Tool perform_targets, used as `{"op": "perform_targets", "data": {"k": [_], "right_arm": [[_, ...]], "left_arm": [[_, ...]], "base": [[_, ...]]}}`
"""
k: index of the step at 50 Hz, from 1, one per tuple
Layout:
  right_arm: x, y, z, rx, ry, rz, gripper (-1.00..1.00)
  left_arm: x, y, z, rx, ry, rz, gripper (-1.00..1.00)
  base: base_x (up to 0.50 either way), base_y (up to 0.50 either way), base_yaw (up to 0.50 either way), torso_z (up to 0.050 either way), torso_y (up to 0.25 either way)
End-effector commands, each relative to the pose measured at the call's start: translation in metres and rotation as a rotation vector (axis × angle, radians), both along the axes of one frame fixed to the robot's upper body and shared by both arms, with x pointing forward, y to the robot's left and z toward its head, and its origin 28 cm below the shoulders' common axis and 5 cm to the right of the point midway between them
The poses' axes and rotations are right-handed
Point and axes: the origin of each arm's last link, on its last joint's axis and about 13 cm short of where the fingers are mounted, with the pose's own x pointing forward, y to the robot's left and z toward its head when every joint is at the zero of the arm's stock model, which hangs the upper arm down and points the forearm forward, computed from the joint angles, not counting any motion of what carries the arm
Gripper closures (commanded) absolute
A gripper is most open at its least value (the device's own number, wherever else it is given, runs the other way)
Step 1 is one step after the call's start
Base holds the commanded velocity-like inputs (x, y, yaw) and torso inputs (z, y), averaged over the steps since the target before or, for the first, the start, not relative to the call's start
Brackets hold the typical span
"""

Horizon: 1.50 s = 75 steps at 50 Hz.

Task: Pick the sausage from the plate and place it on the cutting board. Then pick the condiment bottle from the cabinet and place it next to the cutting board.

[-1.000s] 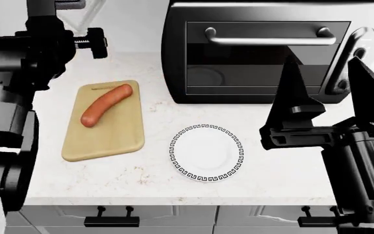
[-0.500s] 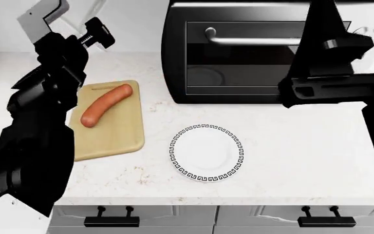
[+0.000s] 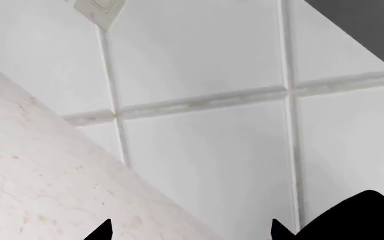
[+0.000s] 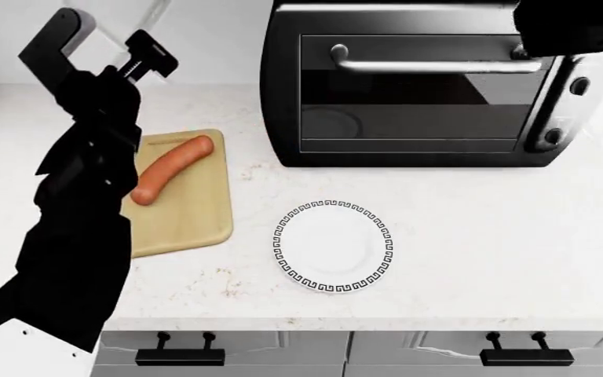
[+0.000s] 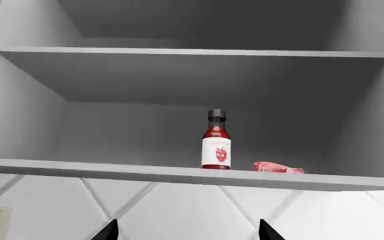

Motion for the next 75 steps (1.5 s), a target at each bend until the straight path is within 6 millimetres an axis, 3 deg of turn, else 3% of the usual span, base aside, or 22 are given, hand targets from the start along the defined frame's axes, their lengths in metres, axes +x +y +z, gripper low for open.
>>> {"op": "perform_targets", "data": {"k": [1, 14, 26, 41, 63, 75], "right_arm": [[-0.008, 0.005, 0.033, 0.008, -0.044, -0.003, -1.00], [-0.002, 0.009, 0.053, 0.079, -0.053, -0.003, -1.00], [-0.008, 0.016, 0.074, 0.048, -0.082, 0.000, -1.00], [-0.006, 0.017, 0.086, 0.023, -0.067, -0.026, -1.00], [-0.005, 0.014, 0.085, 0.035, -0.056, -0.007, -1.00], [-0.016, 0.011, 0.098, 0.068, -0.109, -0.045, -1.00]], "left_arm": [[0.000, 0.002, -0.003, -0.024, -0.023, 0.018, -1.00], [0.000, 0.002, -0.002, -0.044, -0.036, 0.016, -1.00], [0.000, 0.002, -0.002, -0.054, -0.043, 0.014, -1.00], [0.000, 0.002, -0.002, -0.055, -0.047, 0.013, -1.00], [0.000, 0.002, -0.002, -0.040, -0.041, 0.011, -1.00], [0.000, 0.001, -0.002, -0.036, -0.036, 0.011, -1.00]], "base": [[0.00, 0.00, 0.00, 0.000, 0.000], [0.03, 0.00, 0.00, 0.000, 0.000], [0.50, 0.00, 0.00, 0.000, 0.000], [0.50, 0.07, 0.00, 0.000, 0.001], [0.50, 0.03, 0.00, 0.000, 0.000], [0.26, 0.00, 0.00, 0.000, 0.000]]}}
